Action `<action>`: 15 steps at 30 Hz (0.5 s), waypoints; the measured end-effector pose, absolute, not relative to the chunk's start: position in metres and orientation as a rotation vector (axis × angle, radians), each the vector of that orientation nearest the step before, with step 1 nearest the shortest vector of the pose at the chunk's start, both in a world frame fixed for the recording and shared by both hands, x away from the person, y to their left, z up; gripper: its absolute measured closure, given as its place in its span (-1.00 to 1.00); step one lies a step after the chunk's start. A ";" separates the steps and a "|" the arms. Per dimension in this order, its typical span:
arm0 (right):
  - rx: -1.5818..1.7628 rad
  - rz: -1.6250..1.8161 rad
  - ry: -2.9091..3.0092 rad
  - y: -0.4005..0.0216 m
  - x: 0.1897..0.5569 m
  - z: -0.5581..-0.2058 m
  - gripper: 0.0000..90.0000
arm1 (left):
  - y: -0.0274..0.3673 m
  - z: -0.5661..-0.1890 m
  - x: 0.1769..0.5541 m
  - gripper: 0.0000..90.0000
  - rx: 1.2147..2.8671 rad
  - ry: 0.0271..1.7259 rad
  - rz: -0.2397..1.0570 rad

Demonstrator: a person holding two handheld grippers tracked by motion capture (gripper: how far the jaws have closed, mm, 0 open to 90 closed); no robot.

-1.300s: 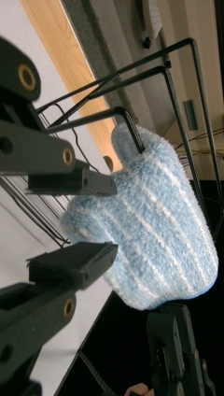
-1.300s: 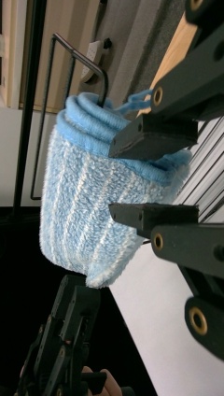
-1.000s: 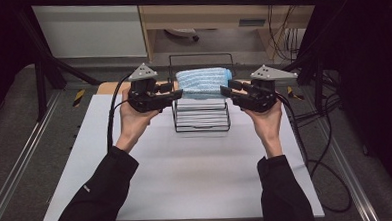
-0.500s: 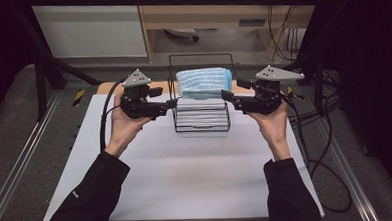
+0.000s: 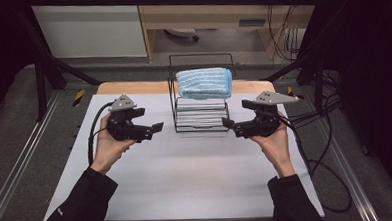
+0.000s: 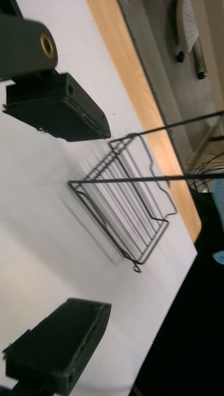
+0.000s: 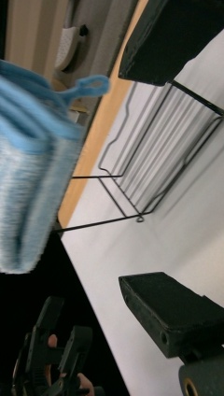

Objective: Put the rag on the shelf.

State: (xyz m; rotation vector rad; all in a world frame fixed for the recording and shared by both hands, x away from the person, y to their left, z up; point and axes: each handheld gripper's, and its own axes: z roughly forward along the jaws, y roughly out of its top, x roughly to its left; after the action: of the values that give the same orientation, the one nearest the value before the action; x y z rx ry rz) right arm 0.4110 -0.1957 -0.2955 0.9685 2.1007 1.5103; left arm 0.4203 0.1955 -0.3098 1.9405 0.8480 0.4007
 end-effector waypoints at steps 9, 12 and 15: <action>1.015 1.499 2.178 -0.202 0.400 -0.338 -0.98 | 0.222 -0.347 0.396 -0.77 1.970 0.900 0.434; 1.026 1.504 2.201 -0.204 0.396 -0.353 -0.98 | 0.230 -0.361 0.388 -0.77 1.964 0.920 0.417; 1.045 1.494 2.215 -0.207 0.392 -0.366 -0.98 | 0.237 -0.373 0.382 -0.77 1.965 0.935 0.415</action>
State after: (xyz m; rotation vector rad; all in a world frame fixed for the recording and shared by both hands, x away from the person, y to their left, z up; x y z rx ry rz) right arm 0.3922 -0.2066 -0.3662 1.0451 2.2151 1.4945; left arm 0.3824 0.2369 -0.3731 1.9652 0.9348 0.4148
